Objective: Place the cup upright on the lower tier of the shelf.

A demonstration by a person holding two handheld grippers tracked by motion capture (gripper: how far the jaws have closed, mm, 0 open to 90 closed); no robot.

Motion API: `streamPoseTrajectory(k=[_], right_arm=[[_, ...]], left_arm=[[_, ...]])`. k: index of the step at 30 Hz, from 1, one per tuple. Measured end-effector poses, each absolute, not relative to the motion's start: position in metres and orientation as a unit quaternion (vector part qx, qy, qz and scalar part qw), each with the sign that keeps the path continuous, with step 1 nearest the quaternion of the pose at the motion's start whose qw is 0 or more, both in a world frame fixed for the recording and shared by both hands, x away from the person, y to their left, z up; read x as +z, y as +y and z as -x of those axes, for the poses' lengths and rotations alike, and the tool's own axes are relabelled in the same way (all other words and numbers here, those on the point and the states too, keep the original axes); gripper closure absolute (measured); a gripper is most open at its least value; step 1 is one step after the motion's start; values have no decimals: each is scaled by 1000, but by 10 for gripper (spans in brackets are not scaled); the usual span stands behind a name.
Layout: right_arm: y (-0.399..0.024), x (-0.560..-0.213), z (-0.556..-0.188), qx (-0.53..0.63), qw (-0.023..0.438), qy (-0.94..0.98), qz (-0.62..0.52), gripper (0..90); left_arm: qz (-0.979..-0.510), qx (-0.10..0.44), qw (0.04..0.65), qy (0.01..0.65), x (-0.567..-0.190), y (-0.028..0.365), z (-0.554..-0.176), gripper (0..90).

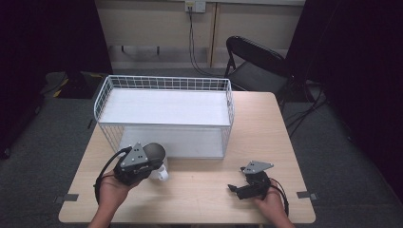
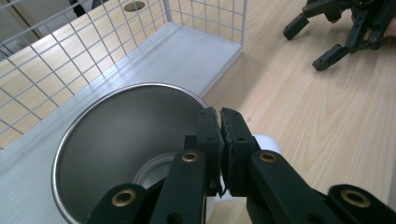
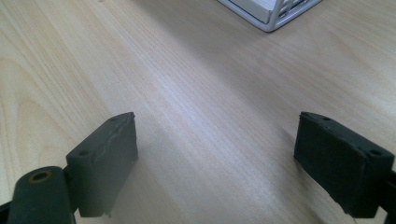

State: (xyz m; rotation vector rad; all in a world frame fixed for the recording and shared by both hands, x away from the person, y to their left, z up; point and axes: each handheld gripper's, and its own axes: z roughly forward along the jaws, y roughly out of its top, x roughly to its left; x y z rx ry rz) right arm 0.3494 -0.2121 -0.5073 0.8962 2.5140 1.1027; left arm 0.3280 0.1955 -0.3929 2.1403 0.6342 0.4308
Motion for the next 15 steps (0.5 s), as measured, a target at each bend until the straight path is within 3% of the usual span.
streamPoseTrajectory(k=[15], right_arm=[[-212, -507, -349, 379, 127, 864, -308, 125]], left_arm=[[-851, 198, 410, 262, -381, 195, -339, 878]])
